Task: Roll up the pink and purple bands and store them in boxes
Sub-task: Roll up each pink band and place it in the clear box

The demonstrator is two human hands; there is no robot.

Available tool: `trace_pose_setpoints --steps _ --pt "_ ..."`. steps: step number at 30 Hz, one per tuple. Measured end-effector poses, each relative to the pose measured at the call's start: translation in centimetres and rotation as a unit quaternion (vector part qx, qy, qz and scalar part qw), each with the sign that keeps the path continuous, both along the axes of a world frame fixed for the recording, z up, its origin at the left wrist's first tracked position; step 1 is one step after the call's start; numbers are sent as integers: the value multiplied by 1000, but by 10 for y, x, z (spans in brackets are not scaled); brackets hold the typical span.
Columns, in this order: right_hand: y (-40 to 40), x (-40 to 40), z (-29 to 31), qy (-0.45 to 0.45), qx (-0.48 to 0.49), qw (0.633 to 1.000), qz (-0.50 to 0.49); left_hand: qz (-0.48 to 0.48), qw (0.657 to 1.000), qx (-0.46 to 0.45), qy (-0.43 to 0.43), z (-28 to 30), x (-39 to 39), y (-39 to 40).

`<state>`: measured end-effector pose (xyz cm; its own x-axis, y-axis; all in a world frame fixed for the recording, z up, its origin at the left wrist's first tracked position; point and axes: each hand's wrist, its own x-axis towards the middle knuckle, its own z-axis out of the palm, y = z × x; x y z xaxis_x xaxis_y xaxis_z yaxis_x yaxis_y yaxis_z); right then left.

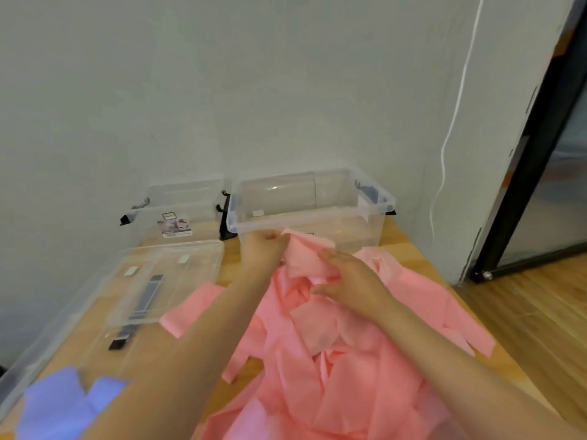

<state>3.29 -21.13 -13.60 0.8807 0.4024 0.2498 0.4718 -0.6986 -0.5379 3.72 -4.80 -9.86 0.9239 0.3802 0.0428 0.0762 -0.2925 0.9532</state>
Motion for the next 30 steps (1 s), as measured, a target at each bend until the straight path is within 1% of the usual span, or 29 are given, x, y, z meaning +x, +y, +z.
trace_pose_setpoints --steps 1,2,3,4,5,7,8,9,10,12,13,14,15,17,18,19,20,23,25,26,28,29,30 --pt "6 1 3 2 -14 1000 2 -5 998 -67 -7 11 1 3" --pt "11 4 7 -13 -29 1000 -3 -15 995 -100 -10 24 2 6" --pt "15 6 11 -43 -22 999 -14 -27 993 -112 -13 36 2 9" --pt "16 9 15 -72 14 997 -26 -37 993 -111 -19 48 2 13" --pt "16 10 23 -81 71 994 -35 -38 994 -101 -24 58 2 18" --pt "11 15 45 -63 172 982 -36 -16 995 -94 -27 74 0 30" --pt "8 17 60 -40 201 978 -25 4 993 -113 -28 79 -1 35" --pt "4 20 76 -14 215 976 -15 22 986 -162 -26 82 -3 40" --pt "2 24 92 10 220 975 -5 30 971 -236 -21 85 -5 44" --pt "1 30 118 31 200 979 -12 17 922 -385 -25 89 -11 45" --pt "2 32 128 29 197 980 -23 2 909 -416 -22 88 -13 44" --pt "4 34 135 29 208 977 -33 -16 909 -417 -9 86 -16 42" --pt "6 34 141 39 234 971 -36 -40 916 -399 16 83 -21 37" --pt "12 33 151 83 303 949 -27 -105 932 -336 89 72 -35 20" --pt "15 31 158 99 332 938 -21 -137 935 -306 118 67 -42 10" --pt "17 29 165 108 351 930 -17 -162 934 -290 133 63 -46 2" --pt "20 27 172 110 358 927 -12 -175 932 -292 127 62 -49 -6" --pt "26 20 193 106 318 942 9 -155 914 -373 28 77 -43 -22" --pt "29 19 204 80 298 951 1 -120 896 -425 -33 98 -37 -28" --pt "28 20 209 60 307 950 -14 -110 893 -434 -57 108 -36 -30" --pt "23 26 219 13 361 931 -56 -117 892 -424 -102 127 -33 -28" --pt "19 30 223 4 402 912 -74 -122 890 -421 -125 137 -33 -25" --pt "14 33 226 21 445 891 -86 -123 887 -422 -142 147 -32 -21"
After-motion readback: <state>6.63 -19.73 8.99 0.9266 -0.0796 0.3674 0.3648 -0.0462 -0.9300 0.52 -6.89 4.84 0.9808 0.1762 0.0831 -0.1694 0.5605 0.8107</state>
